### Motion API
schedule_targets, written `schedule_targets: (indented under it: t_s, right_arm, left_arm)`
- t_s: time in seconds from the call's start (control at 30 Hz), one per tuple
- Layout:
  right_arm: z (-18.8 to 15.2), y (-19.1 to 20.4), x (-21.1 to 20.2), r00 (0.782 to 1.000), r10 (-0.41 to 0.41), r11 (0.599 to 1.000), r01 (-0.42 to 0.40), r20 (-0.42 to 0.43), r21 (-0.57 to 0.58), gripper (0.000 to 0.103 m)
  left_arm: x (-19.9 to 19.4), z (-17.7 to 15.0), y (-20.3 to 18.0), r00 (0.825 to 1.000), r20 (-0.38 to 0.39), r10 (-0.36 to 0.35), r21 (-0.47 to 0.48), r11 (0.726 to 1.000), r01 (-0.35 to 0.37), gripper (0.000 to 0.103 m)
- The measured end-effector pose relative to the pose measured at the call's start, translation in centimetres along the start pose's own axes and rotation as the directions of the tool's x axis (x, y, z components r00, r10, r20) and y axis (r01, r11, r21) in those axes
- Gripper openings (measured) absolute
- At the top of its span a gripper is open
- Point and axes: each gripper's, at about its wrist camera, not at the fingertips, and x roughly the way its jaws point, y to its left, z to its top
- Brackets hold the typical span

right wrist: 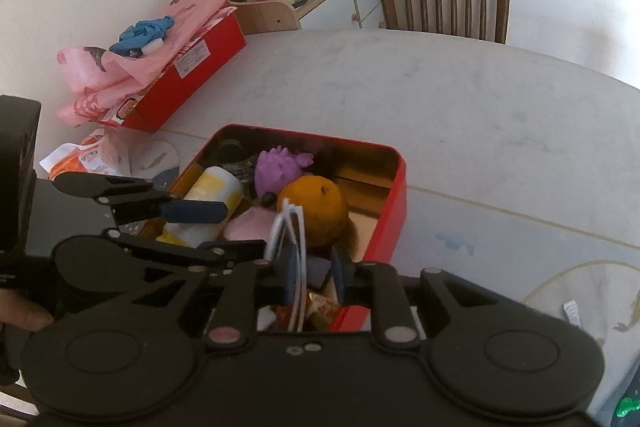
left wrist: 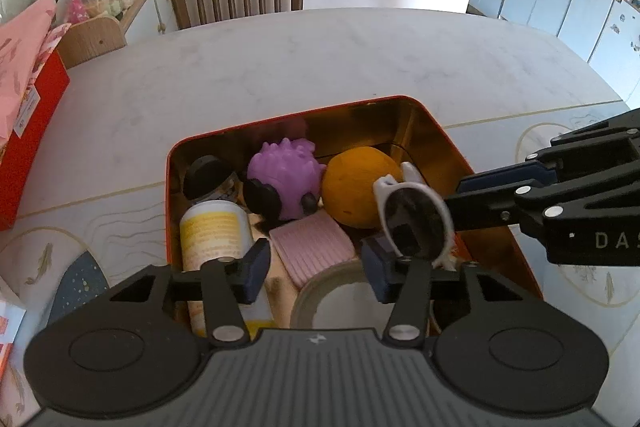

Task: Organize rigid objects
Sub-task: 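Lower the soap dish and sunglasses into the red tin and open both tools, then move both tools back toward the nail clipper and green figure on the mat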

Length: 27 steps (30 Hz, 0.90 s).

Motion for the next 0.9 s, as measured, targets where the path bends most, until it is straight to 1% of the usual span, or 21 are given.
schedule_targets:
  t_s: [0.1,0.37,0.53,0.73,0.77,0.8,0.9]
  right_arm:
    - [-0.3,-0.1,-0.6,1.000,0.002,1.000,-0.002,0.006,0.005,0.022]
    - [-0.8,-0.2,-2.9,0.999,0.023,1.000,-0.023,0.035,0.016,0.026]
    - [-1.1,-0.3,-4.7,0.997,0.044,0.999,-0.045,0.057,0.016,0.029]
    - [-1.8,-0.8,-7.1,0.995,0.058,0.998,-0.060,0.085,0.013,0.032]
    - [-1.9,-0.9,-7.6,0.994,0.061,0.998,-0.062,0.090,0.011,0.033]
    - [-2.0,-1.1,-8.0,0.993,0.062,0.998,-0.063,0.096,0.009,0.033]
    - [-2.4,-1.7,-9.3,0.991,0.065,0.998,-0.066,0.113,0.010,0.036]
  left_arm:
    - [-0.5,-0.1,-0.5,1.000,0.011,0.020,0.013,1.000,-0.020,0.058]
    - [-2.3,-0.1,-0.5,0.998,0.040,0.047,-0.030,0.998,-0.046,0.059]
    - [-3.8,-0.1,-0.8,0.996,0.074,0.059,-0.062,0.997,-0.055,0.059]
    - [-5.5,-0.1,-2.2,0.992,0.111,0.065,-0.080,0.995,-0.056,0.059]
    - [-5.7,0.0,-2.5,0.991,0.116,0.064,-0.081,0.995,-0.054,0.060]
    - [-5.9,0.0,-2.8,0.991,0.121,0.062,-0.082,0.995,-0.052,0.063]
    - [-6.4,0.0,-3.9,0.989,0.138,0.062,-0.084,0.995,-0.050,0.065]
